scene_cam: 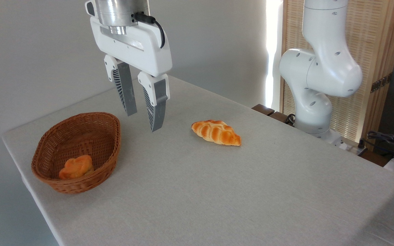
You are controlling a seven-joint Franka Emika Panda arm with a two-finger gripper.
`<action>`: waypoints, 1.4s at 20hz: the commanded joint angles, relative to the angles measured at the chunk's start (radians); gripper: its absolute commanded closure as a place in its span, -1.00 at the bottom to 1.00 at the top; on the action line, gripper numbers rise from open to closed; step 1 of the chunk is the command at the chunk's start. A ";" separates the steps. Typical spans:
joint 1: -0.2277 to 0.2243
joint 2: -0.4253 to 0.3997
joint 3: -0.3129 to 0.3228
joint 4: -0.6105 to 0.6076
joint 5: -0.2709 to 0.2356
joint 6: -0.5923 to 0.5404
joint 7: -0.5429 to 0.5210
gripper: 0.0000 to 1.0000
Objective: Put bread into the basket
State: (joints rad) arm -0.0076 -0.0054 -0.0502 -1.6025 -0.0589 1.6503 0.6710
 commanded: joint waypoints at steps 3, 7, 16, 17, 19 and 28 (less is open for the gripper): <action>-0.008 -0.001 0.012 0.006 -0.007 -0.030 0.027 -1.00; -0.008 -0.002 0.013 0.006 -0.007 -0.044 0.028 -1.00; -0.020 -0.015 0.062 0.007 -0.009 -0.063 0.079 -1.00; -0.020 -0.013 0.061 0.009 -0.007 -0.063 0.073 -1.00; -0.020 -0.013 0.058 0.010 -0.009 -0.063 0.068 -1.00; -0.022 0.007 0.038 0.050 0.011 -0.063 0.025 -1.00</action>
State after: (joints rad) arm -0.0224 -0.0131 -0.0088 -1.5800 -0.0591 1.6161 0.7179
